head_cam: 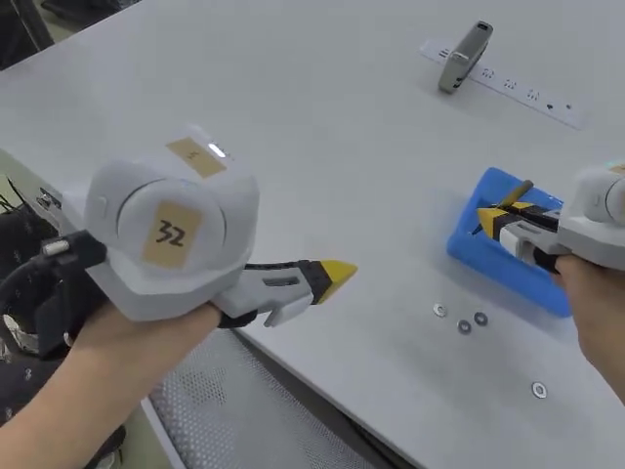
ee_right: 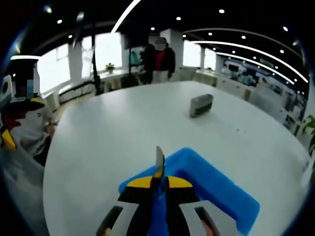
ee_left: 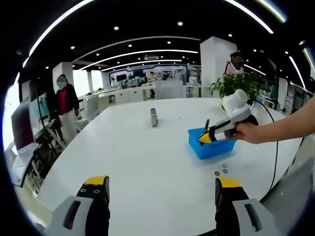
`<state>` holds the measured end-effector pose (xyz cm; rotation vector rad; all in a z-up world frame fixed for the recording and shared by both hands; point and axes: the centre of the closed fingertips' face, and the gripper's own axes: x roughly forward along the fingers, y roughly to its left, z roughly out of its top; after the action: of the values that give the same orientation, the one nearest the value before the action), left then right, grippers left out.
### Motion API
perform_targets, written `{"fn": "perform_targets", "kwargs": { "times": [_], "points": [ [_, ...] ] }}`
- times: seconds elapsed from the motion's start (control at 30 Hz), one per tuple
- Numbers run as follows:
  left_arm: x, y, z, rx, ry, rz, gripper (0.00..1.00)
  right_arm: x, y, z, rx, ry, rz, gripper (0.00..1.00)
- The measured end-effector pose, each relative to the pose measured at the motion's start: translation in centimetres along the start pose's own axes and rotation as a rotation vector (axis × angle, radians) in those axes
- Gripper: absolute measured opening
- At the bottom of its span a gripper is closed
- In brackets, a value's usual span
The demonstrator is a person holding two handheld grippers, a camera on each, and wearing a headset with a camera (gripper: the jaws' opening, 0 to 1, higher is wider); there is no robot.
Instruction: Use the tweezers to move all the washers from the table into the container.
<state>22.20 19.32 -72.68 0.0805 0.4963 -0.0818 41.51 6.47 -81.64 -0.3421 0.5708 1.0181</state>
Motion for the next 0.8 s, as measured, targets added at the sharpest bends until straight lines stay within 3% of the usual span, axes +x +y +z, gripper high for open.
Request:
{"fn": "perform_targets", "kwargs": {
  "times": [0.27,0.43,0.67,0.7,0.8],
  "points": [
    [-0.1,-0.1,0.6,0.009,-0.014,-0.005,0.92,-1.5,-0.3,1.5,0.005,-0.040,-0.018,0.05],
    [-0.2,-0.7,0.8,0.014,-0.015,-0.027,0.95,-4.2,-0.2,3.4,0.038,-0.106,-0.031,0.05],
    [-0.7,-1.6,0.9,0.021,-0.018,-0.060,0.97,-7.0,1.6,4.8,0.025,-0.168,-0.014,0.05],
    [-0.8,-1.8,0.8,0.025,-0.017,-0.063,0.97,-7.5,2.5,5.0,0.028,-0.178,-0.004,0.05],
    [-1.0,-2.3,0.6,0.024,-0.010,-0.075,0.97,-8.4,3.4,4.9,0.031,-0.190,0.009,0.05]
  ]
}}
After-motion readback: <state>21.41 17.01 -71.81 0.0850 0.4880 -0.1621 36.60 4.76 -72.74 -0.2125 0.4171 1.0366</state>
